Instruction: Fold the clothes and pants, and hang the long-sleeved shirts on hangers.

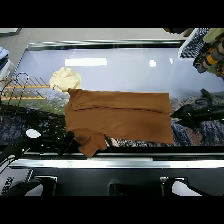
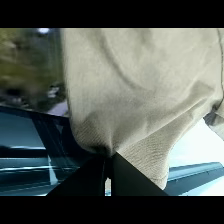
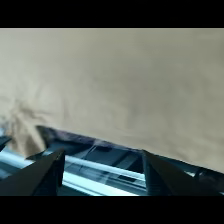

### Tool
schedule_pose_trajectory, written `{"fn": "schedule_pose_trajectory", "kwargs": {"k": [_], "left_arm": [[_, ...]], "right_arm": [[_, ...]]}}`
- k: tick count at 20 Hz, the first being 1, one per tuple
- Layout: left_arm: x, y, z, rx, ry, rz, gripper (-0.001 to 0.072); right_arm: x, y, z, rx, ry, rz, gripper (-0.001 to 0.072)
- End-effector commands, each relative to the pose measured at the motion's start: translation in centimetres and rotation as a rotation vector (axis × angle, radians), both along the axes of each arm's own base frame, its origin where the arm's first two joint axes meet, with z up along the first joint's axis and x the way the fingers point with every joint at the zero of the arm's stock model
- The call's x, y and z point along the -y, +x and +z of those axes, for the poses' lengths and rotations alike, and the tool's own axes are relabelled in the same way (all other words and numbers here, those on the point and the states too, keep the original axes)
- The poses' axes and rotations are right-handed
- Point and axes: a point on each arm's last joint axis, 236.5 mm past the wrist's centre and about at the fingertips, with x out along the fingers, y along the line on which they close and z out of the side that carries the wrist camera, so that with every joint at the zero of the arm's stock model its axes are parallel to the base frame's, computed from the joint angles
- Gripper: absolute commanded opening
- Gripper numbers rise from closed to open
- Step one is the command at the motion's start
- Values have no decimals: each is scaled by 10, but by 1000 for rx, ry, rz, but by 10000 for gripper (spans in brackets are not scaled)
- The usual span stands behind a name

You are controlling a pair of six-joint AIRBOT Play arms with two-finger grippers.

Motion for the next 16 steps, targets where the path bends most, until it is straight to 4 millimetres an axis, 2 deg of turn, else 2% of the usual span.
{"fn": "schedule_pose_trajectory", "kwargs": {"k": [1, 3, 8, 11, 16], "left_arm": [[0, 0, 0, 5, 0, -6, 19], [0, 0, 0, 19, 0, -23, 20], [1, -2, 1, 13, -5, -28, 20], [1, -2, 1, 12, -6, -28, 20], [1, -2, 1, 11, -6, -29, 20]], "right_arm": [[36, -14, -6, -16, -47, -95, 544], [47, -24, -26, -42, -58, -135, 546], [39, -69, -88, -172, -98, -102, 552], [36, -73, -101, -171, -104, -110, 551], [35, -72, -108, -169, -94, -110, 551]]}}
